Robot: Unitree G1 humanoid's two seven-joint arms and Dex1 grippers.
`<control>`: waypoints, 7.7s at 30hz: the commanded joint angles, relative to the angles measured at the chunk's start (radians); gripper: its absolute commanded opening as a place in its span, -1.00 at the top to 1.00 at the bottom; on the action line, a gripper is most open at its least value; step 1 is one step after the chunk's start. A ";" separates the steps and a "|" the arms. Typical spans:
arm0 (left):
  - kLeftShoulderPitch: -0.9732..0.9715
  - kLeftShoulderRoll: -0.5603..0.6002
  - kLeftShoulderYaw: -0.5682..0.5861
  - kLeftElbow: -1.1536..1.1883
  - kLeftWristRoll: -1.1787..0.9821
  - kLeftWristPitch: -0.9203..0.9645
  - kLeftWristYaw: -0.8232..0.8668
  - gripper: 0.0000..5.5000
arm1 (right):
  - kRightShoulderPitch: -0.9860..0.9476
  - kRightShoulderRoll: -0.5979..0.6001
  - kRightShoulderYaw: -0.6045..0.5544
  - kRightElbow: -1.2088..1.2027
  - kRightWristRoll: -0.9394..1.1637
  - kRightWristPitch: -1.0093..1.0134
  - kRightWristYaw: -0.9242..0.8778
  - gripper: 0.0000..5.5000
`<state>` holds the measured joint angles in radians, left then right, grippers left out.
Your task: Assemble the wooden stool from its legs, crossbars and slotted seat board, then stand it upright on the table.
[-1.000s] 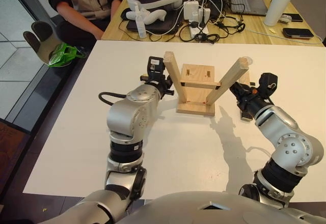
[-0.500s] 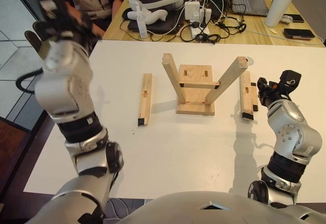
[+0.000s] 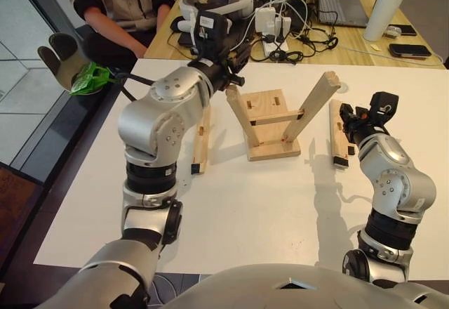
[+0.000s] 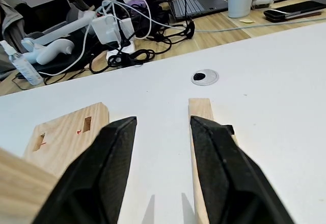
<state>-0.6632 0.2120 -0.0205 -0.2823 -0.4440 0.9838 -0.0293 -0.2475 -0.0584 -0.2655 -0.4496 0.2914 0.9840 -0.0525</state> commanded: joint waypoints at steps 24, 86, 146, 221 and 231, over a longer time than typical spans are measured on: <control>0.131 0.184 -0.191 0.067 0.022 0.062 -0.320 0.26 | 0.125 -0.880 0.035 -0.167 0.931 0.293 1.054 0.27; 0.023 0.111 -0.428 0.206 0.316 -0.281 -0.552 0.26 | -0.100 -0.401 0.495 0.251 -0.187 -0.047 0.477 0.27; -0.255 0.058 -0.500 1.333 0.824 -1.051 -0.794 0.26 | -0.580 0.012 -0.158 1.157 0.091 -0.350 -0.044 0.27; 0.384 -0.291 0.157 -0.305 0.393 -0.006 0.064 0.26 | -0.060 -0.366 0.023 0.695 -0.053 -0.092 0.306 -0.32; 0.347 -0.316 0.182 -0.259 0.343 -0.004 0.102 0.26 | -0.307 -0.457 0.122 1.168 -0.145 -0.224 0.428 -0.32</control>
<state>-0.2993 -0.0871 0.1562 -0.5567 -0.0922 0.9675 0.0620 -0.5351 -0.5055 -0.1600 0.6363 0.1628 0.7521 0.3581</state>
